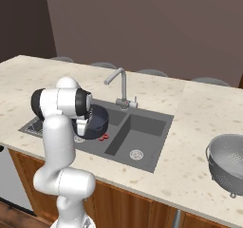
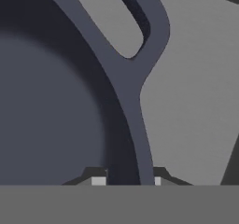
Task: Pick the pot and colander and place them in the sink. Then turn on the water.
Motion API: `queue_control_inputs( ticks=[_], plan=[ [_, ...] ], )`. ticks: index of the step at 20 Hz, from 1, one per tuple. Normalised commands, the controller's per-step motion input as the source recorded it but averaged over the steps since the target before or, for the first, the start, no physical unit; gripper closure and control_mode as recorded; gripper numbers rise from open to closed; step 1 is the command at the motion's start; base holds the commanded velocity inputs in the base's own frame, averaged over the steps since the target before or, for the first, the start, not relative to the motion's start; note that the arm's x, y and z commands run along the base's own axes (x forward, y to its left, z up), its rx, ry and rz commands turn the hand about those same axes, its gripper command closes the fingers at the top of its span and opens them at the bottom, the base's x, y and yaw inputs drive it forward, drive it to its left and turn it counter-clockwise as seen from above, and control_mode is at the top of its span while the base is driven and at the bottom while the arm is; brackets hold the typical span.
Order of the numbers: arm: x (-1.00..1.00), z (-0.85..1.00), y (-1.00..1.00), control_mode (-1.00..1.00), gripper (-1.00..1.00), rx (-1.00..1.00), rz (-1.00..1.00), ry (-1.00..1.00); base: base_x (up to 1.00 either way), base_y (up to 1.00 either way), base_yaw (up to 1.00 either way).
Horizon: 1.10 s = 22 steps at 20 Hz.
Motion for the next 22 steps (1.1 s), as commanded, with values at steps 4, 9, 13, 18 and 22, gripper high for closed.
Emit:
queue_control_inputs(
  ticks=[4,9,13,18,22],
  plan=[
    [0.00,-0.25,0.00,-1.00,1.00,0.00,0.00,0.00,0.00,0.00,0.00],
    [0.01,-0.06,0.00,-1.00,-1.00,0.00,0.00,0.00,0.00,0.00,0.00],
    [0.00,0.00,0.00,-1.00,-1.00,0.00,0.00,0.00,0.00,0.00,0.00],
    [-0.06,0.08,0.00,-1.00,-1.00,0.00,0.00,0.00,0.00,0.00,0.00],
    [-0.22,0.42,0.00,-1.00,-1.00,0.00,0.00,-0.05,0.00,0.00,0.00]
  ],
)
